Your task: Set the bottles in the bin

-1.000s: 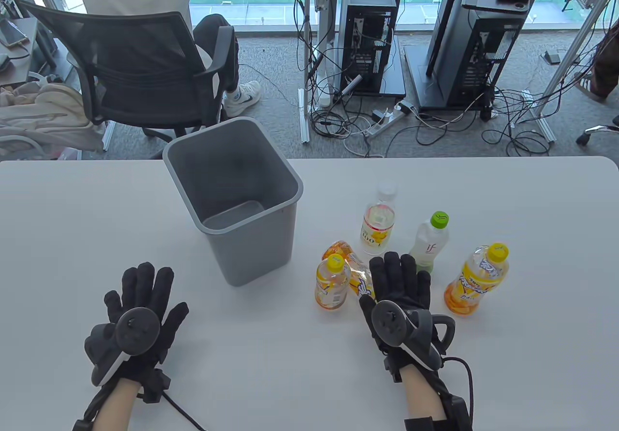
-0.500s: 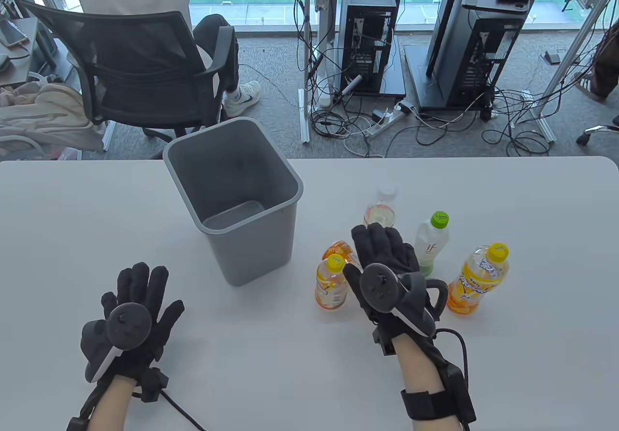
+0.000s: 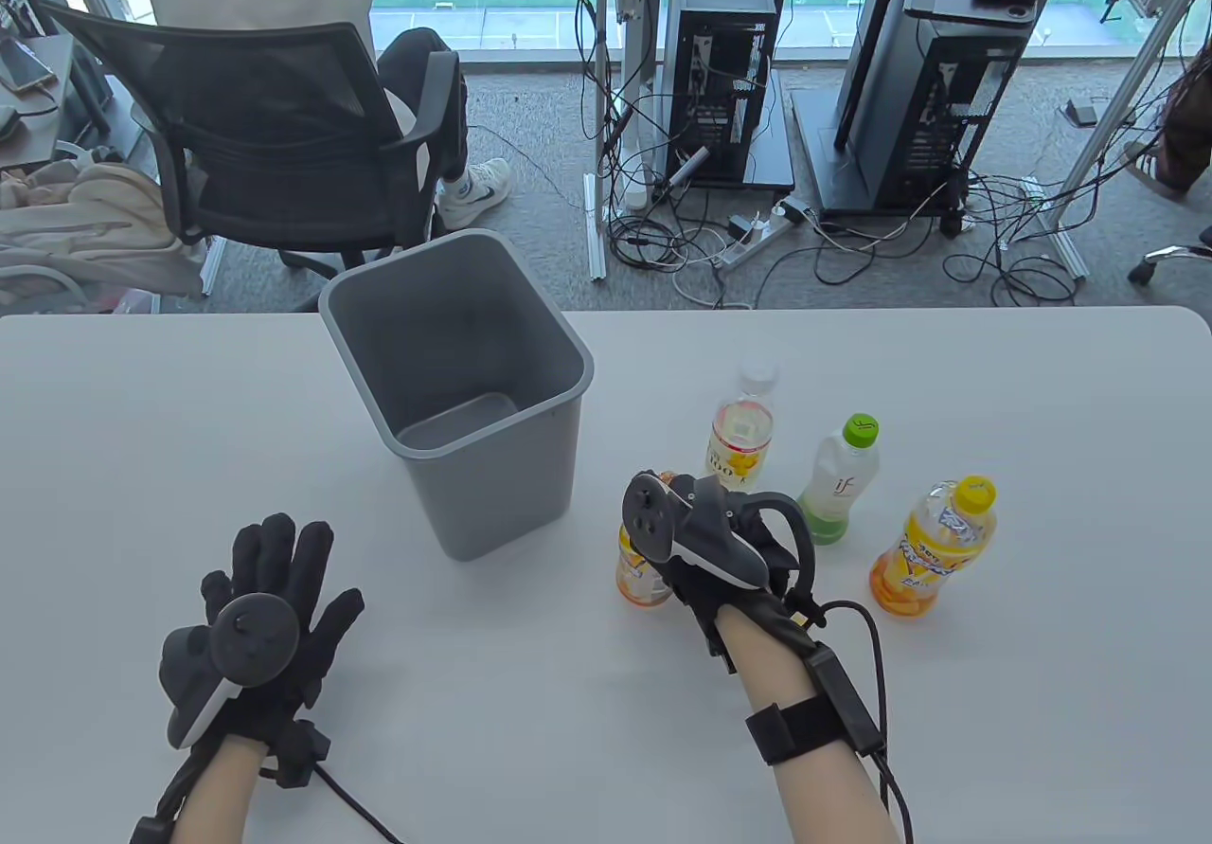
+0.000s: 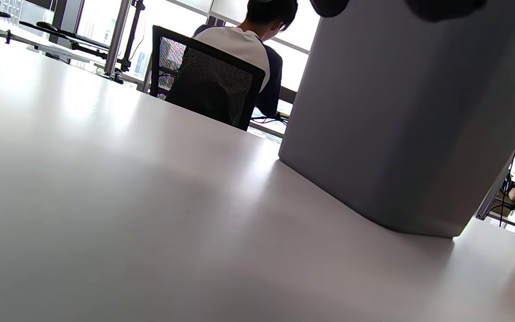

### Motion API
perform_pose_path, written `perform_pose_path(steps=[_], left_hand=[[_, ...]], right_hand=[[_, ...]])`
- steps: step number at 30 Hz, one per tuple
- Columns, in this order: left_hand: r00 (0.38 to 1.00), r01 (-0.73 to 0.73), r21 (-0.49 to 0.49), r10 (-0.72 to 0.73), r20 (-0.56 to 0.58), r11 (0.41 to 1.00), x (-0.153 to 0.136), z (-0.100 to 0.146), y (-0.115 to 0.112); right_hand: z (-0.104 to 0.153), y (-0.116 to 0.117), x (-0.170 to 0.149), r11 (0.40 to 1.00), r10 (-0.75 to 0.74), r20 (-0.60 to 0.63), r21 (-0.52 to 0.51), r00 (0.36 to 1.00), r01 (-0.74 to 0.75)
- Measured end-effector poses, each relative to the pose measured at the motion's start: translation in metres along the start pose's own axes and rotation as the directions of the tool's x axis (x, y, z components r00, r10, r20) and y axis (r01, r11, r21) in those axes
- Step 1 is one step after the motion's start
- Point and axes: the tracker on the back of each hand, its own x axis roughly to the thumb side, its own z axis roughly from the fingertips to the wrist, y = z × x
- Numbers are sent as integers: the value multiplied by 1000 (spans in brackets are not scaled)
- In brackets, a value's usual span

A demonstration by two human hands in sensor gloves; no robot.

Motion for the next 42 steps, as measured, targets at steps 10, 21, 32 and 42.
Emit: perform_pose_path(steps=[10, 21, 32, 42], left_hand=[[1000, -13, -7, 13, -17, 1000, -2, 0, 1], [999, -19, -16, 19, -28, 1000, -4, -1, 2], [999, -18, -14, 17, -36, 1000, -4, -2, 2], [999, -31, -14, 30, -46, 999, -6, -2, 3]], right_hand=[[1, -25, -5, 990, -124, -9, -75, 992, 123], [5, -114, -27, 899, -144, -178, -434, 973, 54], [9, -178, 16, 712, -221, -177, -702, 959, 35], [-7, -169, 89, 724, -163, 21, -676, 986, 134]])
